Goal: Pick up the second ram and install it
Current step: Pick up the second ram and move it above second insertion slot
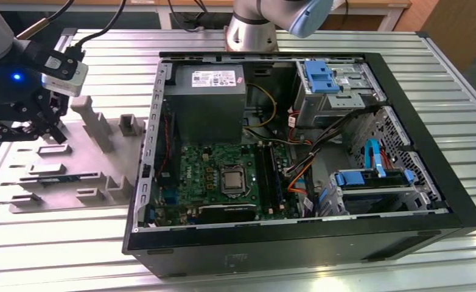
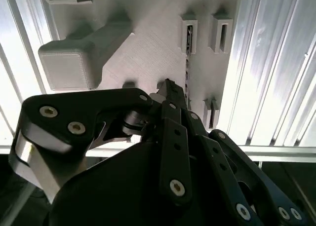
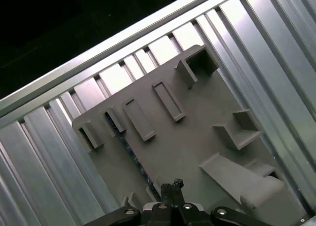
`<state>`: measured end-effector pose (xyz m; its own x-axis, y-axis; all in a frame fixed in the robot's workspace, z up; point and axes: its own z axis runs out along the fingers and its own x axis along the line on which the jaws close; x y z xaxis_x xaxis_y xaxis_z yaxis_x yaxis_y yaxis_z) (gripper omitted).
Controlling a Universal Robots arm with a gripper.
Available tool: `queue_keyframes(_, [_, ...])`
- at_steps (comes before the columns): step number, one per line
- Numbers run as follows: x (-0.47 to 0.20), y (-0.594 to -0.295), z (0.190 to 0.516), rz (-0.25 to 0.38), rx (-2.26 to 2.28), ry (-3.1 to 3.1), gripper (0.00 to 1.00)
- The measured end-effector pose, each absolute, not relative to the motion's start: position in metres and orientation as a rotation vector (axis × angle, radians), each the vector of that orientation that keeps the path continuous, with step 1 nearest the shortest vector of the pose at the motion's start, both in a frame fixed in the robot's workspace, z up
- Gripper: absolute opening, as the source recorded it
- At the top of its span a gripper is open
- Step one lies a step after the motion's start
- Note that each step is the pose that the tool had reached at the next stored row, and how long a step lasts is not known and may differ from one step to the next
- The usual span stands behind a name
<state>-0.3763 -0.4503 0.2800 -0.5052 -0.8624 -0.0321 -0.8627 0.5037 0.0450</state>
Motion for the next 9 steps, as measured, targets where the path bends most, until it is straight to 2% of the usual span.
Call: queue_keyframes(9, [-0.3763, -0.4503, 0.2732, 0.087, -1.781, 2.586, 0.11])
